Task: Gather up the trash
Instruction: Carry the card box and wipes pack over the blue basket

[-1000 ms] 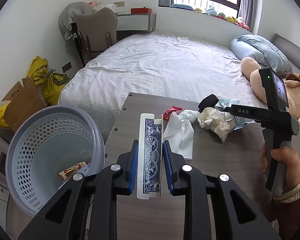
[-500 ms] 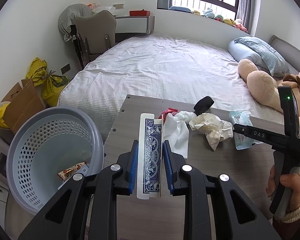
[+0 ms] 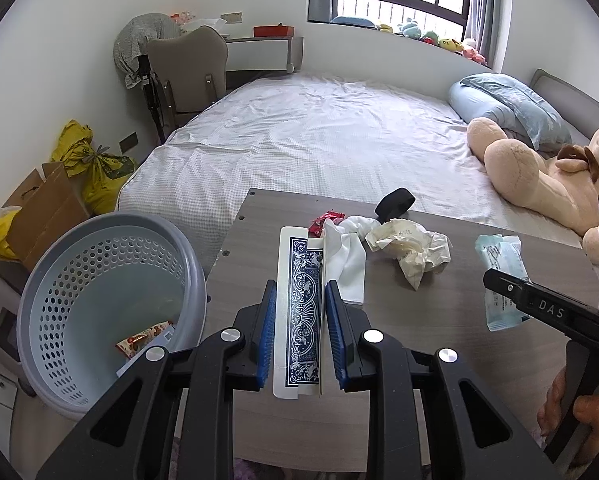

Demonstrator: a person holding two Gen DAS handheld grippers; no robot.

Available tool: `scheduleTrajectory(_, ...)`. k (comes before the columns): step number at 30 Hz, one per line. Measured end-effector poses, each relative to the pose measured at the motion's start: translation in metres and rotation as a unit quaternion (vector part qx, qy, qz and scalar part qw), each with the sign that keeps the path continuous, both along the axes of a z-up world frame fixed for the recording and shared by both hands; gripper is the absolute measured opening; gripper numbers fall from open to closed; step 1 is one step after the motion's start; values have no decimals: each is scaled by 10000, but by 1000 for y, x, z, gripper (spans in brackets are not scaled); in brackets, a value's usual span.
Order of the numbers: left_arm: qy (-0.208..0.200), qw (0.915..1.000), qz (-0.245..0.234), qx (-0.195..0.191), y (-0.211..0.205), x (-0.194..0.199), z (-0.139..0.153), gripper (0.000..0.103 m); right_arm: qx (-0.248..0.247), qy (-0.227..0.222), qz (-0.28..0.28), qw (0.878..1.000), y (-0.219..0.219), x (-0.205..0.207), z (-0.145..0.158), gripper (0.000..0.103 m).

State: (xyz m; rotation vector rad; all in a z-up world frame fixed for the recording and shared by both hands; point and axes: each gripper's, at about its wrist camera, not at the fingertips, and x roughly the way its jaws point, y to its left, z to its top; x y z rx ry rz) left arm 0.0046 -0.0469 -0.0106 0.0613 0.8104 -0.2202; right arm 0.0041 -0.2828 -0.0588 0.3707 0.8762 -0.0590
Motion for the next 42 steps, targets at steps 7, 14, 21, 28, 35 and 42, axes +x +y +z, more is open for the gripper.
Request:
scheduleTrajectory(7, 11, 9998, 184, -22, 17, -4, -1, 24, -28, -148, 313, 9994, 32, -13, 12, 58)
scheduleTrajectory(14, 10, 9986, 536, -9, 58, -9, -3, 24, -20, -183, 721, 9972, 75, -4, 15, 58)
scheduleTrajectory(21, 30, 9952, 971, -95, 108, -11, -5, 24, -163, -203, 1276, 9915, 132, 13, 19, 58)
scheduleTrajectory(28, 115, 9914, 1297, -126, 151, -8, -13, 24, -218, -261, 1741, 9841, 183, 27, 24, 58)
scheduleTrajectory(35, 183, 9883, 1507, -152, 179, -4, -17, 24, -249, -282, 2055, 9779, 221, 41, 28, 58)
scheduleTrajectory(42, 246, 9854, 1675, -170, 195, 3, -22, 24, -268, -303, 2265, 9732, 244, 51, 29, 58)
